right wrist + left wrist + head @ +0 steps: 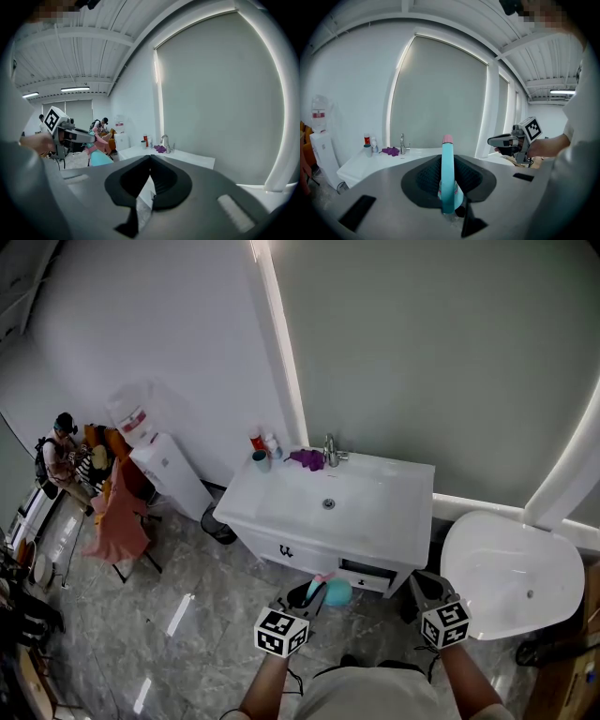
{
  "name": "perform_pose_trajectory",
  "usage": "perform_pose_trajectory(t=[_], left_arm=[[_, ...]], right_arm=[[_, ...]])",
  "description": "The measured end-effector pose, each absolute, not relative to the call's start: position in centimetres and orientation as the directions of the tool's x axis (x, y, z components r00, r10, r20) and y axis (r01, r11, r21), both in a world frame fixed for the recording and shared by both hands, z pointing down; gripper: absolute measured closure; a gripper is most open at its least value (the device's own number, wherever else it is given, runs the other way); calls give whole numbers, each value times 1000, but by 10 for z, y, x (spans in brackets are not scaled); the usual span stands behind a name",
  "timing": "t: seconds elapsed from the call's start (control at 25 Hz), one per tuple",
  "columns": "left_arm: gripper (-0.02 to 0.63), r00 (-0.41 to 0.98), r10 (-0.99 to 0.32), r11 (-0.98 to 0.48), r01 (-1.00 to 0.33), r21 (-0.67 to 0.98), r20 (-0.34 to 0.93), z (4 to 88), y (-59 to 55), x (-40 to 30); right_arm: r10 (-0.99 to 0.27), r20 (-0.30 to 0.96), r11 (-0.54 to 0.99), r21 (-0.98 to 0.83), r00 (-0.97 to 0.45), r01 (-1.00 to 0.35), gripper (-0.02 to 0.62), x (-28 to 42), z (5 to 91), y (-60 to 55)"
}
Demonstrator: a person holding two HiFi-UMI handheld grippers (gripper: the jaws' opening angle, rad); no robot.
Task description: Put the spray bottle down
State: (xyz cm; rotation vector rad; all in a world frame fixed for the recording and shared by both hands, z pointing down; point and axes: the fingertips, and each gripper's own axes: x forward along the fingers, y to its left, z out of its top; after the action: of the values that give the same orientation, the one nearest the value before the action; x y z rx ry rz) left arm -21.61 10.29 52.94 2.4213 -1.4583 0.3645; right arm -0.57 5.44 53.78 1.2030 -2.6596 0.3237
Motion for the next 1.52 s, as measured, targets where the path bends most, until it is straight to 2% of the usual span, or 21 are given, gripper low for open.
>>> perform_pose_trajectory(t=[0.44, 0.84, 1.52], left_arm=[[537, 440, -814, -424, -896, 129, 378, 540, 68, -231], [537, 379, -837, -365, -924, 113, 395, 540, -1, -234], [537, 324, -836, -313, -944, 99, 442, 556, -153, -184]], right_arm=[[-701, 294, 646, -124, -650, -753, 584, -16, 549, 15], [-663, 290, 689, -123, -690, -714, 584, -22, 553, -74], [-586, 335, 747, -131, -738, -652, 584, 16, 579, -220]])
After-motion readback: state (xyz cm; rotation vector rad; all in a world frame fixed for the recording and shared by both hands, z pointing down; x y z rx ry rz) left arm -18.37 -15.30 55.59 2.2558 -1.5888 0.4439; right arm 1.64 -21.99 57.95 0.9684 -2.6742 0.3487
